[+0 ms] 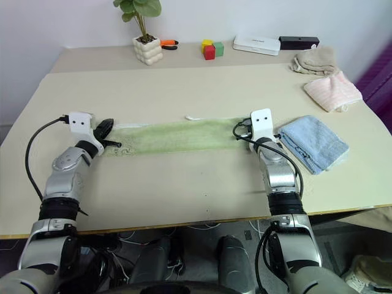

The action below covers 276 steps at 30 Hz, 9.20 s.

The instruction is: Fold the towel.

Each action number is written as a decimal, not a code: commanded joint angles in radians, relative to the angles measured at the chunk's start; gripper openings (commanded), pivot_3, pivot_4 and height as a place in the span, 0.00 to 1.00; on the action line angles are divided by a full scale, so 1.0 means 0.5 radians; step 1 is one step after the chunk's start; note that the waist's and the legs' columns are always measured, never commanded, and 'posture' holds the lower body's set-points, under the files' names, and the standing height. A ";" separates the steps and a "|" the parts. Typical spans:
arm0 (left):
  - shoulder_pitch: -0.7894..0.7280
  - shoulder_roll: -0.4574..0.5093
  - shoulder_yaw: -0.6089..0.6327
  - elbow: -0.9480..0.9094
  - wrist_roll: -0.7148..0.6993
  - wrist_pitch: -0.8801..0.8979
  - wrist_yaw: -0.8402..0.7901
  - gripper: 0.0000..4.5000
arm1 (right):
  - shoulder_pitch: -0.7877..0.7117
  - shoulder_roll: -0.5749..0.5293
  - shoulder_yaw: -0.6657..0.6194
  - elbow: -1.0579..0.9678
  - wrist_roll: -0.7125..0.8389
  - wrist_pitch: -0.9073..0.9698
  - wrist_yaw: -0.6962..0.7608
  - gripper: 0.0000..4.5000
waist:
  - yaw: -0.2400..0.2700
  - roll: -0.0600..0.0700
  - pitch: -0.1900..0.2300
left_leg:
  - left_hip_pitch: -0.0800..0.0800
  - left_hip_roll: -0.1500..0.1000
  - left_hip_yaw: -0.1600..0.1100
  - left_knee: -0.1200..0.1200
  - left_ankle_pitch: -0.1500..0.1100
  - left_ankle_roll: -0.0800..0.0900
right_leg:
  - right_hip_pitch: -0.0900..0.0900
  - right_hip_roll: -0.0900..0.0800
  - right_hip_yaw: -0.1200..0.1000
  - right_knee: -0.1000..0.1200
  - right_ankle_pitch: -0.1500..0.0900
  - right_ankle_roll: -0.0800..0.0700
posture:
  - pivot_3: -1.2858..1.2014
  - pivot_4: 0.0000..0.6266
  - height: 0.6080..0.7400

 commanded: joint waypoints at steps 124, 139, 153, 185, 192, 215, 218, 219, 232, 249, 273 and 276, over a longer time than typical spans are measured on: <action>0.306 0.499 -0.064 -1.086 -0.679 0.489 -1.404 1.00 | -0.231 -0.003 0.256 -0.544 0.648 0.509 0.591 0.46 | -0.045 0.001 0.004 | -0.013 0.001 -0.005 -0.013 -0.003 0.003 | -0.006 0.001 -0.006 -0.029 0.003 -0.004 | 0.52 0.24 1.00; 0.496 0.474 -0.017 -1.273 -0.765 0.639 -1.249 1.00 | -0.003 0.138 0.575 0.060 0.144 -0.265 0.588 0.01 | -0.051 -0.002 0.001 | 0.000 0.002 0.000 -0.018 -0.002 -0.007 | 0.002 0.002 -0.004 -0.028 0.003 -0.004 | 0.52 0.24 1.00; 0.980 0.158 0.409 -1.716 -1.367 1.291 -0.334 1.00 | -0.085 0.160 0.427 -0.169 0.309 -0.292 0.759 0.99 | -0.050 -0.003 0.001 | 0.002 0.002 -0.007 -0.023 0.003 -0.006 | 0.002 0.003 -0.001 -0.028 0.003 -0.004 | 0.52 0.24 1.00; 1.073 -0.197 0.452 -1.507 -2.769 1.355 1.378 1.00 | -0.062 -0.401 0.430 -0.937 0.669 0.249 1.342 0.99 | 0.012 -0.006 0.000 | 0.002 0.000 -0.023 -0.020 -0.008 0.002 | 0.010 -0.002 -0.010 -0.031 -0.002 -0.014 | 0.52 0.24 1.00; 0.826 -0.299 0.377 -1.170 -2.641 1.296 1.363 1.00 | -0.050 -0.406 0.417 -0.979 0.657 0.270 1.286 0.99 | 0.024 -0.005 -0.001 | 0.002 -0.001 -0.033 -0.015 -0.009 0.002 | 0.012 -0.002 -0.017 -0.034 -0.002 -0.014 | 0.52 0.24 1.00; 0.516 -0.224 0.141 -1.546 -2.380 1.431 0.927 0.01 | 0.224 -0.812 0.030 -0.964 0.854 0.269 1.524 1.00 | 0.068 -0.006 0.000 | -0.016 -0.002 -0.041 -0.012 -0.011 0.006 | 0.016 -0.002 -0.027 -0.051 0.001 -0.016 | 0.52 0.24 1.00; 0.366 -0.159 -0.011 -1.608 -2.158 1.419 0.779 0.01 | 0.332 -0.912 -0.156 -0.977 1.009 0.294 1.645 1.00 | 0.067 -0.006 0.000 | -0.021 -0.004 -0.042 -0.012 -0.011 0.006 | 0.014 0.000 -0.029 -0.052 0.001 -0.016 | 0.52 0.24 1.00; 0.325 -0.137 -0.057 -1.607 -2.086 1.416 0.715 0.01 | 0.354 -0.930 -0.190 -0.991 1.042 0.302 1.665 1.00 | 0.065 -0.006 0.000 | -0.022 -0.005 -0.042 -0.011 -0.010 0.006 | 0.014 0.002 -0.029 -0.053 0.001 -0.016 | 0.52 0.24 1.00; -0.431 -0.551 -0.946 -0.644 -0.864 0.907 -0.305 0.01 | 0.466 -1.012 -0.320 -1.091 1.035 0.306 1.459 1.00 | 0.066 -0.006 0.000 | -0.033 -0.004 -0.045 -0.004 -0.007 0.011 | 0.009 0.006 -0.030 -0.057 0.006 -0.012 | 0.52 0.24 1.00; -0.487 -0.796 -1.022 -0.215 -0.403 0.813 -0.742 0.53 | 0.625 -0.999 -0.422 -1.314 1.060 0.375 1.238 1.00 | 0.065 -0.006 0.001 | -0.035 -0.002 -0.049 -0.002 -0.008 0.015 | 0.007 0.007 -0.030 -0.056 0.005 -0.013 | 0.52 0.24 1.00; -0.509 -0.760 -0.341 -0.427 -0.454 0.578 -0.358 0.60 | -0.001 -0.285 -0.220 -0.847 0.918 0.280 0.502 0.81 | 0.055 -0.004 0.000 | -0.033 -0.003 -0.048 0.003 -0.004 0.010 | 0.009 0.008 -0.030 -0.043 0.012 -0.002 | 0.52 0.24 1.00; -0.492 -0.851 -0.340 -0.407 -0.400 0.518 -0.218 0.23 | 0.002 -0.083 -0.147 -0.957 0.887 0.316 0.290 0.46 | 0.064 -0.004 0.001 | -0.033 -0.004 -0.047 0.003 0.001 0.003 | 0.006 0.007 -0.030 -0.037 0.011 -0.001 | 0.52 0.24 1.00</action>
